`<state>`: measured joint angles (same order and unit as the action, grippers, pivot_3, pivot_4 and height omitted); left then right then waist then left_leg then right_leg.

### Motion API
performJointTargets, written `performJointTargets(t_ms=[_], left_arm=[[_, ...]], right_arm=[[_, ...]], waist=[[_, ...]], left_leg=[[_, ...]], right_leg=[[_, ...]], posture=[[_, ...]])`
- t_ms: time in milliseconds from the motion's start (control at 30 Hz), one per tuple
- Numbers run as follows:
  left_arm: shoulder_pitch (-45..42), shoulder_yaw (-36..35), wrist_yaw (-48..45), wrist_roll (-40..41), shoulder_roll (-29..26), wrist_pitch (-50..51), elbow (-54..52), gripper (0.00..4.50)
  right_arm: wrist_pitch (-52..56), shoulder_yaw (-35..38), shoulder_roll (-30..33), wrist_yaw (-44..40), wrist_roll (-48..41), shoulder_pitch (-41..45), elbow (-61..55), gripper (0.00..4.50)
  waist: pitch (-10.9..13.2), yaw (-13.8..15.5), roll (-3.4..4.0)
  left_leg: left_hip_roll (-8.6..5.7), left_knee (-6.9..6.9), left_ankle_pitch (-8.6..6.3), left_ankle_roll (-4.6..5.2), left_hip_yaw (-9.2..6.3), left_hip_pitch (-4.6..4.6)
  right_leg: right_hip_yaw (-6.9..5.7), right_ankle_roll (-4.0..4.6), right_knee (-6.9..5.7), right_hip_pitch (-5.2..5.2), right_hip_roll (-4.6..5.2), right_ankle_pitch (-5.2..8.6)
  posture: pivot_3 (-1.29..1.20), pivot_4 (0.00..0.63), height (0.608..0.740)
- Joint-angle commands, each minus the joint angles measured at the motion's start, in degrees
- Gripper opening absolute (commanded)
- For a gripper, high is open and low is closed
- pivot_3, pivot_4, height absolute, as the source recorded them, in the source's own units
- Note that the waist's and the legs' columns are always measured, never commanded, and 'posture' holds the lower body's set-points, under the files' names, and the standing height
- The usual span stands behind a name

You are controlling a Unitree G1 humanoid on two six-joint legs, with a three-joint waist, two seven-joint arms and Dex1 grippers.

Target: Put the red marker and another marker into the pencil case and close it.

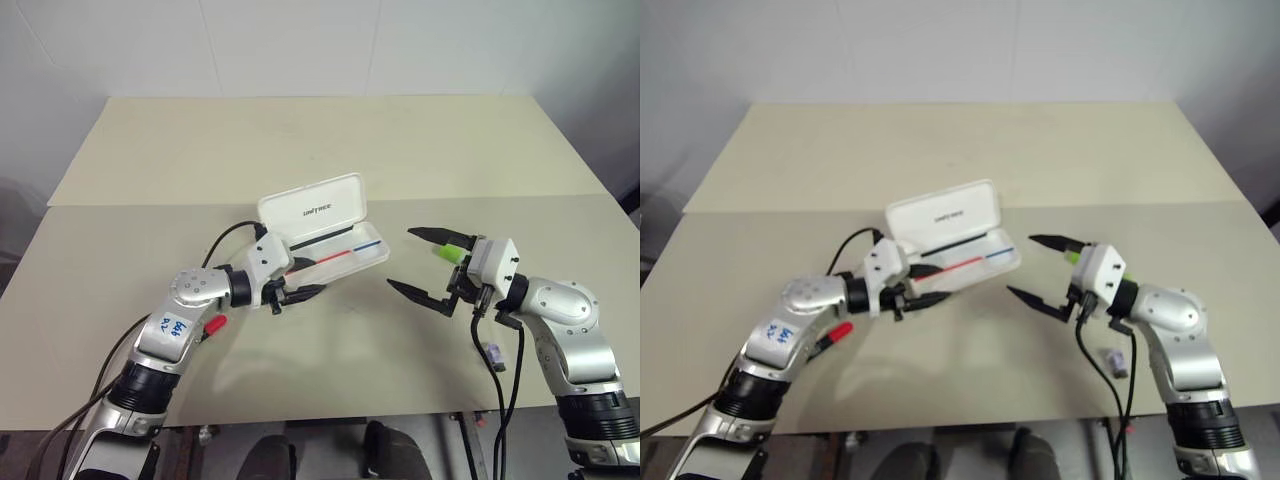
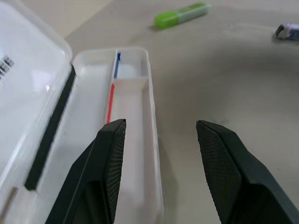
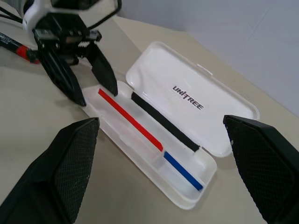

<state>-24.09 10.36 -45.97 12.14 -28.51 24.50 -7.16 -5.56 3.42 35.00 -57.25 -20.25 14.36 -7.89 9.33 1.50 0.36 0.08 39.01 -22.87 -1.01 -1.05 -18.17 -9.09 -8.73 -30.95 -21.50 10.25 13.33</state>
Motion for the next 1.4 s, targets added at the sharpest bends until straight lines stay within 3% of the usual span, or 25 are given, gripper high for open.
performJointTargets(t_ms=[33, 433, 933, 1033, 1233, 1400], left_arm=[[-0.38, 0.52, -0.92, -0.28, -1.36, 1.95, -1.54, 2.52], [-4.34, 2.94, -3.46, -2.19, -5.27, 7.57, 1.18, 2.52], [-9.27, 11.40, -6.44, -6.09, -5.52, 15.03, 2.63, 2.52], [-9.56, 11.93, -5.90, -6.82, -5.05, 15.05, 3.03, 1.91], [-9.65, 13.04, -5.90, -8.01, -4.75, 14.25, 3.15, 0.02], [-9.39, 13.48, -6.85, -7.74, -4.88, 14.91, 2.54, 0.02]], right_arm=[[0.99, 0.99, 0.71, 0.52, -1.33, -0.67, -3.68, 4.50], [2.73, 2.15, 3.17, -1.04, -2.56, -1.00, -5.12, 4.50], [7.43, 5.53, 11.47, -6.88, -7.04, -2.25, -8.34, 4.50], [7.74, 5.79, 11.58, -6.76, -7.07, -2.16, -8.82, 4.50], [8.14, 6.18, 11.62, -6.43, -6.92, -1.47, -9.36, 4.50], [8.22, 6.00, 11.57, -6.32, -6.72, -0.67, -9.09, 4.50]], waist=[[0.00, -0.05, 0.00], [0.00, -0.10, 0.00], [-0.03, -0.09, -0.04], [-0.04, -0.08, -0.06], [-0.05, 0.00, -0.06], [-0.05, 0.01, -0.07]], left_leg=[[0.00, 0.00, 0.00, 0.00, 0.00, 0.00], [0.00, 0.00, 0.00, 0.00, 0.00, 0.02], [0.00, 0.01, 0.00, 0.00, 0.05, 0.04], [0.01, 0.01, 0.00, 0.00, 0.05, 0.05], [0.00, 0.01, 0.00, 0.00, 0.05, 0.04], [0.00, 0.01, 0.00, 0.00, 0.05, 0.04]], right_leg=[[0.00, 0.00, 0.00, 0.00, 0.00, 0.00], [0.01, 0.00, -0.02, 0.00, 0.00, 0.00], [0.02, 0.00, -0.04, 0.01, 0.00, 0.00], [0.03, 0.00, -0.05, 0.02, 0.00, 0.00], [0.03, 0.00, -0.04, 0.02, 0.00, 0.00], [0.03, 0.00, -0.04, 0.02, 0.01, 0.00]], posture=[[0.00, 0.150, 0.740], [0.00, 0.150, 0.740], [0.00, 0.150, 0.740], [0.00, 0.150, 0.740], [0.00, 0.150, 0.740], [0.00, 0.150, 0.740]])
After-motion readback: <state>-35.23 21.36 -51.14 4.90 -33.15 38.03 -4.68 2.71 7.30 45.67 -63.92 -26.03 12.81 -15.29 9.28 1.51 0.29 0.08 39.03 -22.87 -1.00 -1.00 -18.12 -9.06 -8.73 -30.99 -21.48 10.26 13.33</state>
